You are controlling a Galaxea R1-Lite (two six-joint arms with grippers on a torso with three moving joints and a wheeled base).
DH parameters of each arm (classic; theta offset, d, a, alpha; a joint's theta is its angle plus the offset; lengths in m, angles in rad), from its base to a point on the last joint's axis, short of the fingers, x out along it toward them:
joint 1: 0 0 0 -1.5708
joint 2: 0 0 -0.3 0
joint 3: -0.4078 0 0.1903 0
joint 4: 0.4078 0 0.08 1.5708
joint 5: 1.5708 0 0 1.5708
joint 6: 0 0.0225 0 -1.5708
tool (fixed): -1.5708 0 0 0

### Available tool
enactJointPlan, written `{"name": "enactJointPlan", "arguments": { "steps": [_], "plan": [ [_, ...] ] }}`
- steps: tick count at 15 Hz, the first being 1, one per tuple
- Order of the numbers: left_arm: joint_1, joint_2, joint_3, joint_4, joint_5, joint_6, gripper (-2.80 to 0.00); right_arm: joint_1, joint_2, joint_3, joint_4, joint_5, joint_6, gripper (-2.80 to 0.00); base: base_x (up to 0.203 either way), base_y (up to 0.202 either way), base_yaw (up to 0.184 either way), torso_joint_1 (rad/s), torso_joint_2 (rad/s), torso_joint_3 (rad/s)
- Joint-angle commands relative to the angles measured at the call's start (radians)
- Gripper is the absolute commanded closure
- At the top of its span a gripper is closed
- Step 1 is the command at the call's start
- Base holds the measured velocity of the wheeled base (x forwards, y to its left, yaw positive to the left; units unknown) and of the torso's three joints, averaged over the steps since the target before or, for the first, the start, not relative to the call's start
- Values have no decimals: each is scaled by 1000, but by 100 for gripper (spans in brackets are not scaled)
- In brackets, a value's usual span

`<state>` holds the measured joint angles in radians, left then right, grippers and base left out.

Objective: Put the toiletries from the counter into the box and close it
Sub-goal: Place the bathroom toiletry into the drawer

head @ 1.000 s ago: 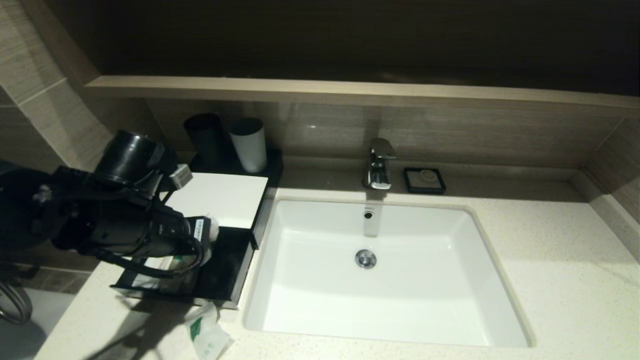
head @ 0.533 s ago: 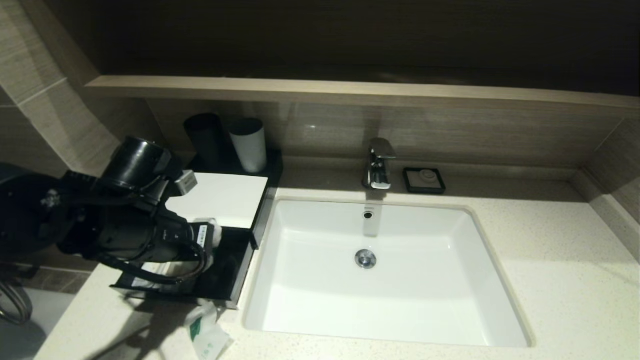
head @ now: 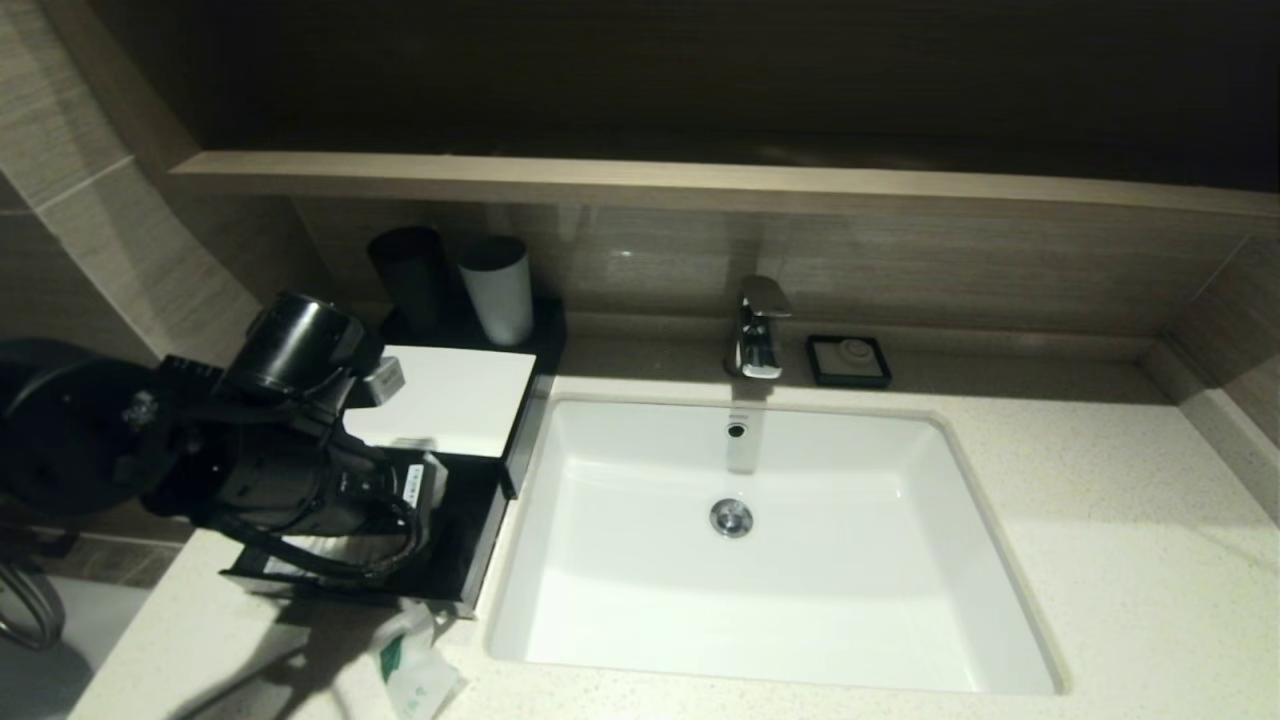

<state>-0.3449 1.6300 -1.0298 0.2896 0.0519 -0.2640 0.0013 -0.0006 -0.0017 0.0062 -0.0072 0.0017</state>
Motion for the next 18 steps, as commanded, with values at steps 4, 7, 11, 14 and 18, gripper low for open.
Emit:
{"name": "enactJointPlan", "arguments": {
  "steps": [4,7,11,14,18],
  "plan": [
    [1,39,-10,-7,0,-2,0,0,1,0,0,0,0,0,0,0,0,0,0,0],
    [0,66,-21,-9,9,-1,0,0,1,0,0,0,0,0,0,0,0,0,0,0],
    [1,93,-40,-16,14,-1,0,0,1,0,0,0,0,0,0,0,0,0,0,0],
    [0,104,-47,-16,14,0,0,0,1,0,0,0,0,0,0,0,0,0,0,0],
    [0,106,-39,-4,14,-2,0,0,1,0,0,0,0,0,0,0,0,0,0,0]
  ]
}}
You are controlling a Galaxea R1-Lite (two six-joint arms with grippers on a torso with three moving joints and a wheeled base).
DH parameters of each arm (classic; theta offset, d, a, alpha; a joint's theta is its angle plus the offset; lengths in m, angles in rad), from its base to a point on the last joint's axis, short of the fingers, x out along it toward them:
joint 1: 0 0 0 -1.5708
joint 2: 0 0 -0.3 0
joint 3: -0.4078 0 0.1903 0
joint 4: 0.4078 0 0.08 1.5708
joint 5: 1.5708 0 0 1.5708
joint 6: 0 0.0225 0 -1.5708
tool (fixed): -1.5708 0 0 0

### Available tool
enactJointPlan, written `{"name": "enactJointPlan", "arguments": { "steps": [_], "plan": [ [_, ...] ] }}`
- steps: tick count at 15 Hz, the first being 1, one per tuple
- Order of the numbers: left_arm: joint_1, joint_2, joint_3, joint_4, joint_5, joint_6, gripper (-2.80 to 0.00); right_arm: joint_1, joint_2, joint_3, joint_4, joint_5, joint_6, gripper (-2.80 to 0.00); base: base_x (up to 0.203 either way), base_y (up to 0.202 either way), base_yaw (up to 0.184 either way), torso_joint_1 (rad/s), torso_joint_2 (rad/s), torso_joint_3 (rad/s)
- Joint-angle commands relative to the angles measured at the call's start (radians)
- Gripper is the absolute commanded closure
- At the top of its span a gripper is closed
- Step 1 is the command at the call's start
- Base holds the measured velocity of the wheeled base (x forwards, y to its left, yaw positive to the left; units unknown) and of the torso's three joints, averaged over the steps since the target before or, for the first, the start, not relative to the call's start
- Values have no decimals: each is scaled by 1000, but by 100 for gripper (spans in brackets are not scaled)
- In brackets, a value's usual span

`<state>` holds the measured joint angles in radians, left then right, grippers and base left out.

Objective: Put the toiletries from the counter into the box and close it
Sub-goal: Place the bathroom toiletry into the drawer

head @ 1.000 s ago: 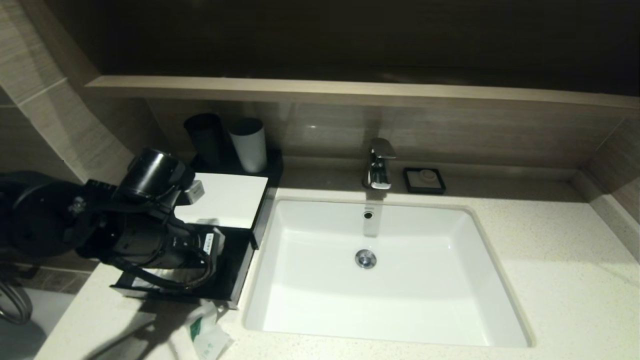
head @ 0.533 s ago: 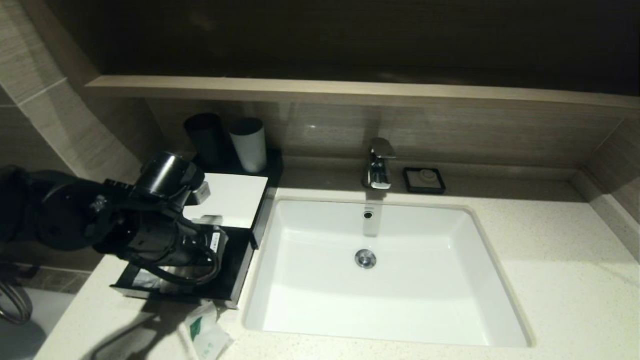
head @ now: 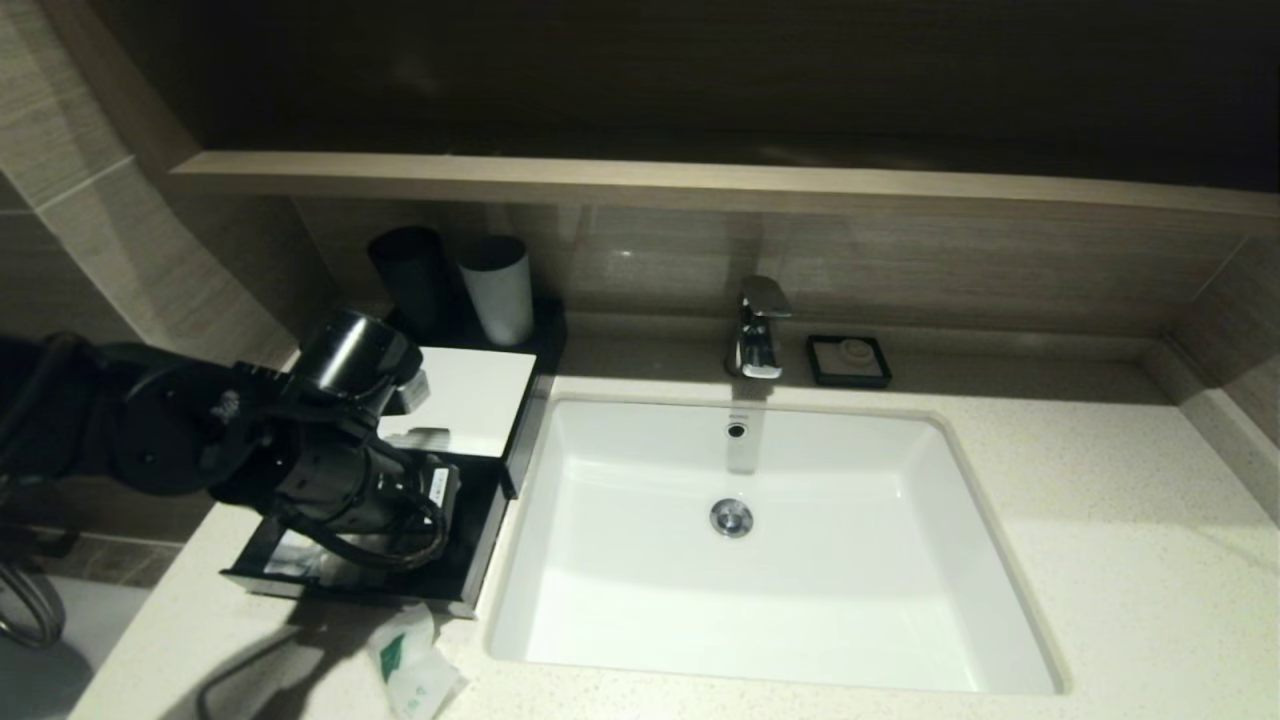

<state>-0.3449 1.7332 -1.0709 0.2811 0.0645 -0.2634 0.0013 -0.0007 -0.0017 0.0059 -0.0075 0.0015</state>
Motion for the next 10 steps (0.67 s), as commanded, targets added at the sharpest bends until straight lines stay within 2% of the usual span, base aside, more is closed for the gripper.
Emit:
{"name": "enactJointPlan", "arguments": {
  "steps": [1,10],
  "plan": [
    [0,3,5,6,1,-2,0,0,1,0,0,0,0,0,0,0,0,0,0,0],
    [0,43,-32,2,3,-2,0,0,1,0,0,0,0,0,0,0,0,0,0,0]
  ]
}}
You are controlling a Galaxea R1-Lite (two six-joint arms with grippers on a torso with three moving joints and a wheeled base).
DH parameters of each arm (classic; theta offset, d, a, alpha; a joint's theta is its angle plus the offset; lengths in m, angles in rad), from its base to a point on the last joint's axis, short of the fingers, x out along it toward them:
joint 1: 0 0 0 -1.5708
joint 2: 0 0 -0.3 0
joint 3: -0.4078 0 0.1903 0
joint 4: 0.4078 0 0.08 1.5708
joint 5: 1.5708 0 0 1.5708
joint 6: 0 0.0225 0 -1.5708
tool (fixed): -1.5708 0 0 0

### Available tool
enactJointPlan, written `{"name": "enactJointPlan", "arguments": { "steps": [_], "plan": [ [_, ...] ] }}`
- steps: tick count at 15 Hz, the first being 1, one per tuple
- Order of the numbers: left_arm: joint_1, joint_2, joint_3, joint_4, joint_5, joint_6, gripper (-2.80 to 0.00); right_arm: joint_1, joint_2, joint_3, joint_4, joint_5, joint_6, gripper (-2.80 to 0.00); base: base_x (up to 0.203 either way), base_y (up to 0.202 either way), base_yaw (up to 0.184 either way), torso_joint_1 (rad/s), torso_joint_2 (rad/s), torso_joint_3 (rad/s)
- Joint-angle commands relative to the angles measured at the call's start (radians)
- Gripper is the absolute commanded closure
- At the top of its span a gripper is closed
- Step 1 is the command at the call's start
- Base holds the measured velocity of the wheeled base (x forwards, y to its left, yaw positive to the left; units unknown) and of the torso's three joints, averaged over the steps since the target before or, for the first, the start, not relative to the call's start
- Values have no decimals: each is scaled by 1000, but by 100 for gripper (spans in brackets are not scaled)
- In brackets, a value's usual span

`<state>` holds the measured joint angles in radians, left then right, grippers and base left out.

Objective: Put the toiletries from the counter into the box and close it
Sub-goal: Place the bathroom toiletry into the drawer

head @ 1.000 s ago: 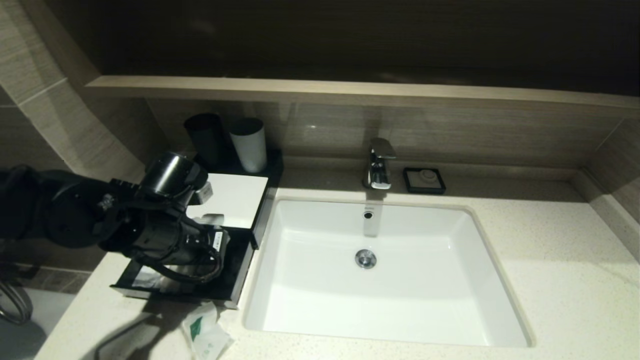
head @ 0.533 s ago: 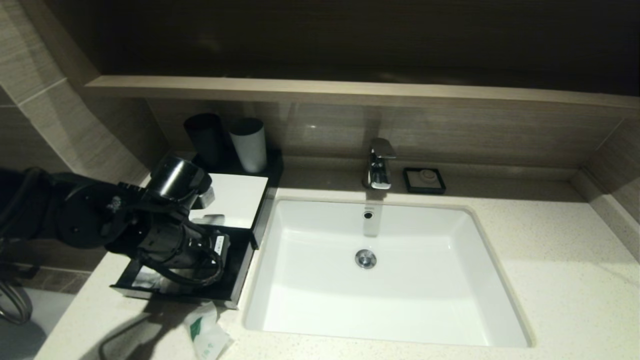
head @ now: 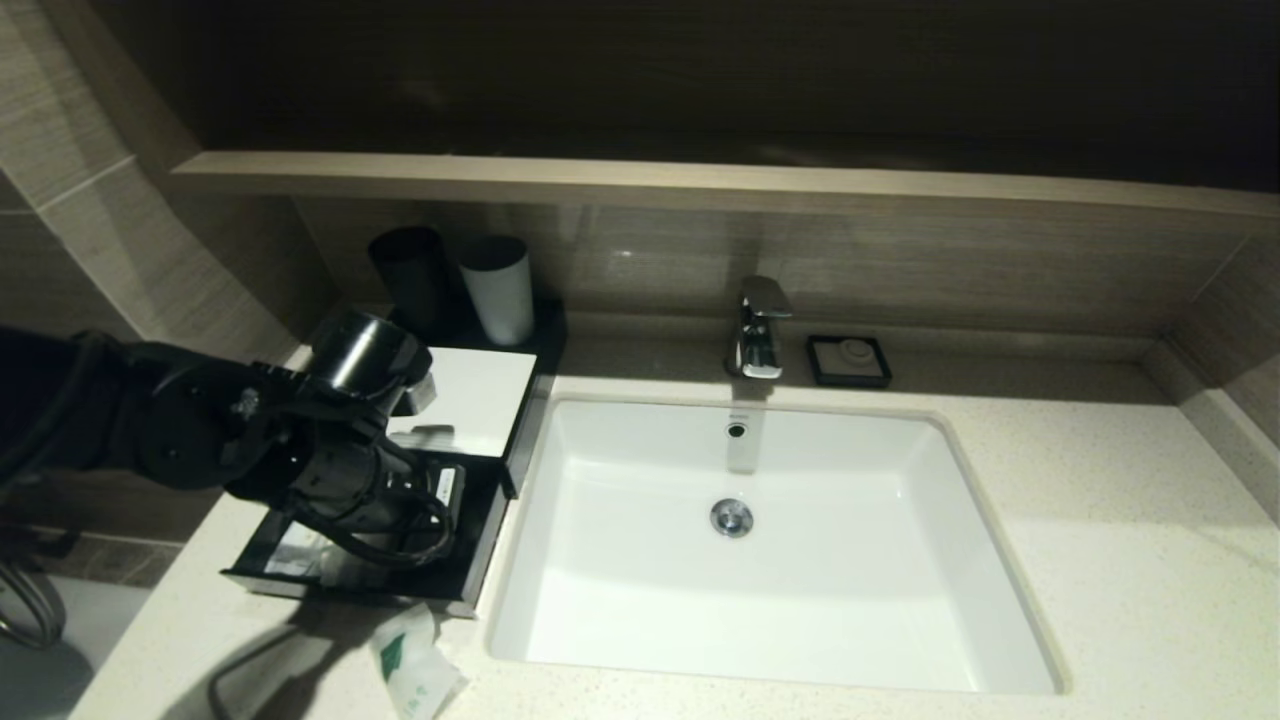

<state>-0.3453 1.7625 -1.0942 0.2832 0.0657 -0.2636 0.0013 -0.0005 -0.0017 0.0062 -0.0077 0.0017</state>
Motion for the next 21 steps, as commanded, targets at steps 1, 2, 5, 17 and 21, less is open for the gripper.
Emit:
{"name": "enactJointPlan", "arguments": {
  "steps": [1,2,5,17,21],
  "plan": [
    [0,18,-16,5,0,-2,0,0,0,0,0,0,0,0,0,0,0,0,0,0],
    [2,22,-18,5,0,0,0,0,0,0,0,0,0,0,0,0,0,0,0,0],
    [0,26,-16,5,0,0,0,0,0,0,0,0,0,0,0,0,0,0,0,0],
    [0,-4,-39,96,1,3,0,1,0,0,0,0,0,0,0,0,0,0,0,0],
    [2,12,-85,146,0,2,0,0,0,0,0,0,0,0,0,0,0,0,0,0]
  ]
}}
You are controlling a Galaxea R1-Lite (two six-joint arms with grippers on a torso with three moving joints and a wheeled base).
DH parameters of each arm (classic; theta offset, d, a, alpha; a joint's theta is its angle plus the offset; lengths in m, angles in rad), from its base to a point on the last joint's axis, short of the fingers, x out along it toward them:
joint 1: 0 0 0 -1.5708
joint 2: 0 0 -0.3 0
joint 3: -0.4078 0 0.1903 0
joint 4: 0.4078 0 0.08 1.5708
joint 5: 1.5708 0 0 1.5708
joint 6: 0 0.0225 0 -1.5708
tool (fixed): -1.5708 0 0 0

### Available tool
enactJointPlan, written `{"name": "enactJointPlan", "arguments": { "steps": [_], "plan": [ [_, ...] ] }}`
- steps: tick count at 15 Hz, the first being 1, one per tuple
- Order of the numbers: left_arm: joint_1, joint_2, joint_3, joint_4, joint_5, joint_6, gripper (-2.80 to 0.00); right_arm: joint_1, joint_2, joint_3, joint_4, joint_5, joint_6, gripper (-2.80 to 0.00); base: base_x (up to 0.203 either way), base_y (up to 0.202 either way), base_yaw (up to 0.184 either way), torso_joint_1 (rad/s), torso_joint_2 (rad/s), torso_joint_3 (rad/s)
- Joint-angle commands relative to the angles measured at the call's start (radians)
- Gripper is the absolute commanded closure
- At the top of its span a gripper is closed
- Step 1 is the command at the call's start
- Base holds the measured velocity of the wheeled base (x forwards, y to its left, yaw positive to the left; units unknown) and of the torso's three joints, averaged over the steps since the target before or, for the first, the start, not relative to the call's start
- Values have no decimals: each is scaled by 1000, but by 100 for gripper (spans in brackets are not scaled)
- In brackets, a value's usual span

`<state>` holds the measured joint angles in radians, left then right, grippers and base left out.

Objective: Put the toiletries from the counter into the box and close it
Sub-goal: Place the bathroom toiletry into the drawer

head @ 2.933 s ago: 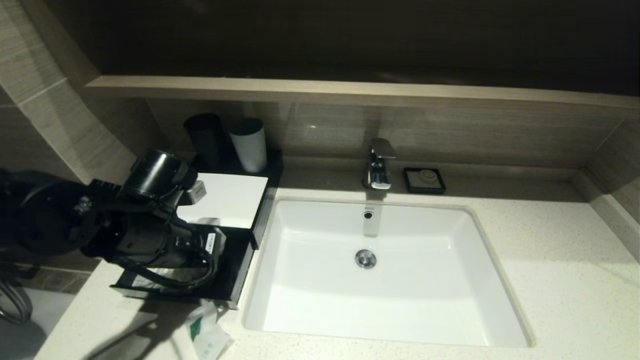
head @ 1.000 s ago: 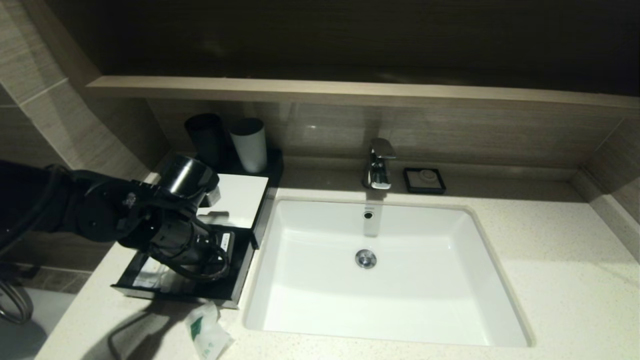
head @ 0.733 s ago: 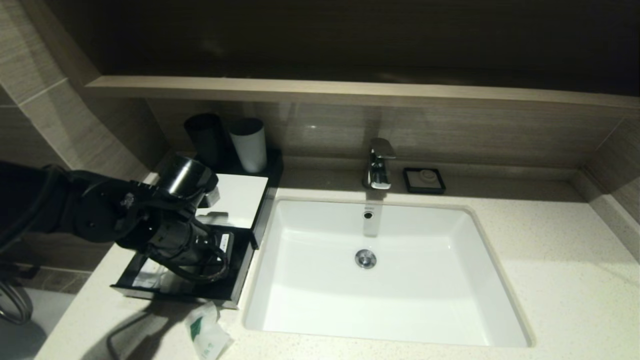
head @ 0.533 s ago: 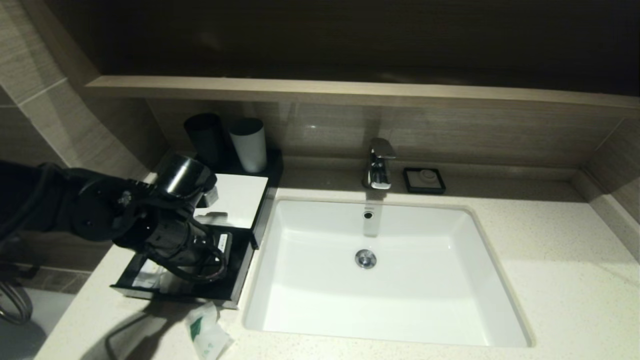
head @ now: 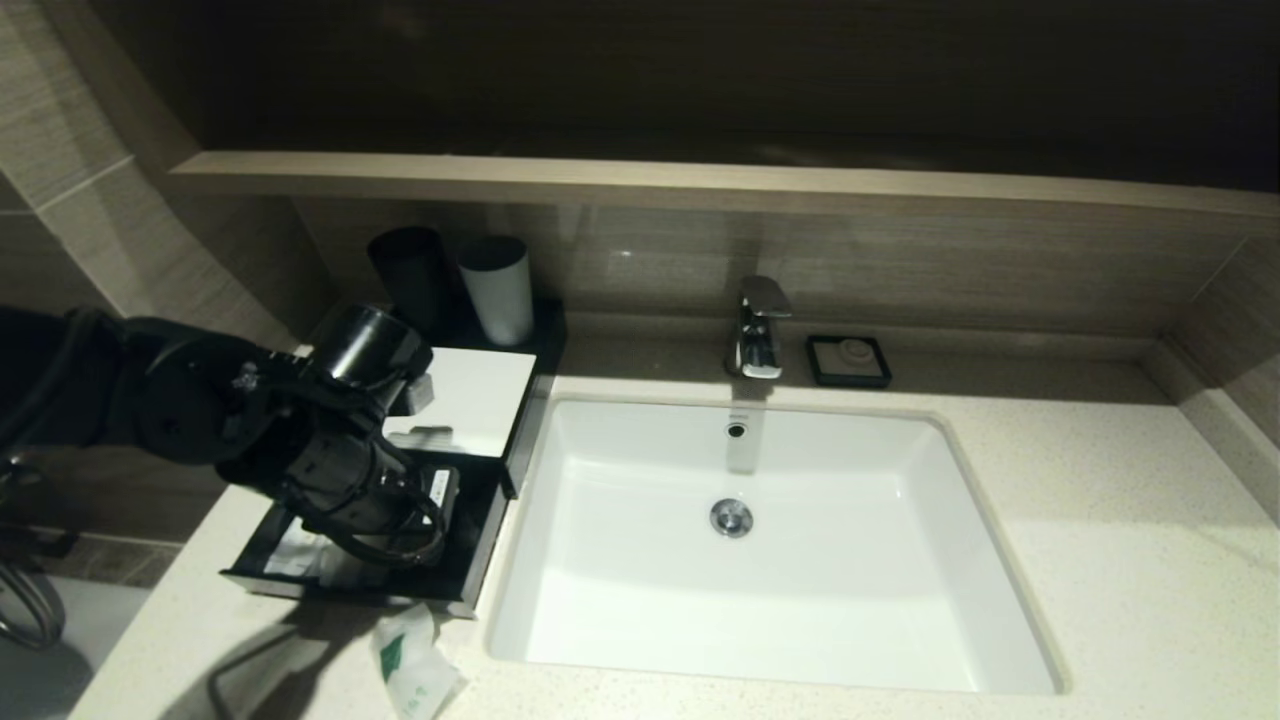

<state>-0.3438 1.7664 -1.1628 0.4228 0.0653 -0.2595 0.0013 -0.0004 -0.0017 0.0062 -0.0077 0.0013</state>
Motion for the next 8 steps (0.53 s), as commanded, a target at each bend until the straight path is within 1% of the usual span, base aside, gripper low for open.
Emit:
{"name": "enactJointPlan", "arguments": {
  "steps": [1,3,5,8],
  "plan": [
    [0,13,-23,8,1,-1,0,0,0,0,0,0,0,0,0,0,0,0,0,0],
    [0,28,-45,24,1,-1,0,0,0,0,0,0,0,0,0,0,0,0,0,0],
    [0,48,-72,65,1,0,0,0,0,0,0,0,0,0,0,0,0,0,0,0],
    [-1,60,-78,80,1,2,0,0,0,0,0,0,0,0,0,0,0,0,0,0]
  ]
}}
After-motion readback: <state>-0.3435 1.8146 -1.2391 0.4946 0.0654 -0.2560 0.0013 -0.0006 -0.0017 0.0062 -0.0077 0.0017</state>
